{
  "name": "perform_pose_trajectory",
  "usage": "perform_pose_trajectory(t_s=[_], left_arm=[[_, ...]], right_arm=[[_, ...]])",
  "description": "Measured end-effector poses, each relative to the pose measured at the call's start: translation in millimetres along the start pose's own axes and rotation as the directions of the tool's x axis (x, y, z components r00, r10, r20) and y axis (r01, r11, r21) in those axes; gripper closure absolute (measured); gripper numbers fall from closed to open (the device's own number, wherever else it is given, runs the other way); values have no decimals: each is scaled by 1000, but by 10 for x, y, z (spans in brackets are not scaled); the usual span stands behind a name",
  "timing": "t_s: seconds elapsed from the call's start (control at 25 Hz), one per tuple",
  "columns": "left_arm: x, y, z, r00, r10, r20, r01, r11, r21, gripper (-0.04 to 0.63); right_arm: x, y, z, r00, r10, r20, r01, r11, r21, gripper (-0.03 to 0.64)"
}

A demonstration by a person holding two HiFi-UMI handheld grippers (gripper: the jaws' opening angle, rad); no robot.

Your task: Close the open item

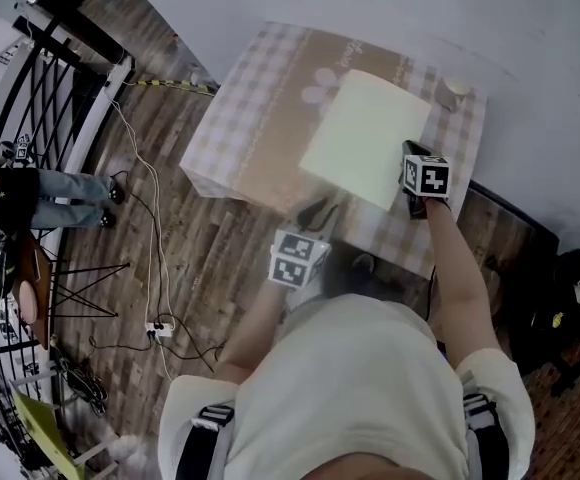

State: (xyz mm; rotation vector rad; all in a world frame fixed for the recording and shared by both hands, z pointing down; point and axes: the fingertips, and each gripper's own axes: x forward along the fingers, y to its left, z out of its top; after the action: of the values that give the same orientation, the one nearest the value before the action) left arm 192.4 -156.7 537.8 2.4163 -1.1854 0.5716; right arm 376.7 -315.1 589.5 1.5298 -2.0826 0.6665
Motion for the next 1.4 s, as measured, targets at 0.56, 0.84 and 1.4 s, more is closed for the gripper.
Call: perform_pose_trajectory(t_s=[0.56,0.84,1.4], left_arm=[[-823,83,-512,998,51,31,-47,993,-108,563],[-1454,-82,-802,997,67,38,-60,986,-153,569],[-2385,-425,-1132,988,116,102,-98,981,-166,570]], right_arm=[[-1288,1395,-769,979,172,111,-176,984,24,617],[-2020,2130,-1102,963,204,173,-200,979,-44,617],[-2997,2902,-1458,917,286,278,-274,958,-84,617]])
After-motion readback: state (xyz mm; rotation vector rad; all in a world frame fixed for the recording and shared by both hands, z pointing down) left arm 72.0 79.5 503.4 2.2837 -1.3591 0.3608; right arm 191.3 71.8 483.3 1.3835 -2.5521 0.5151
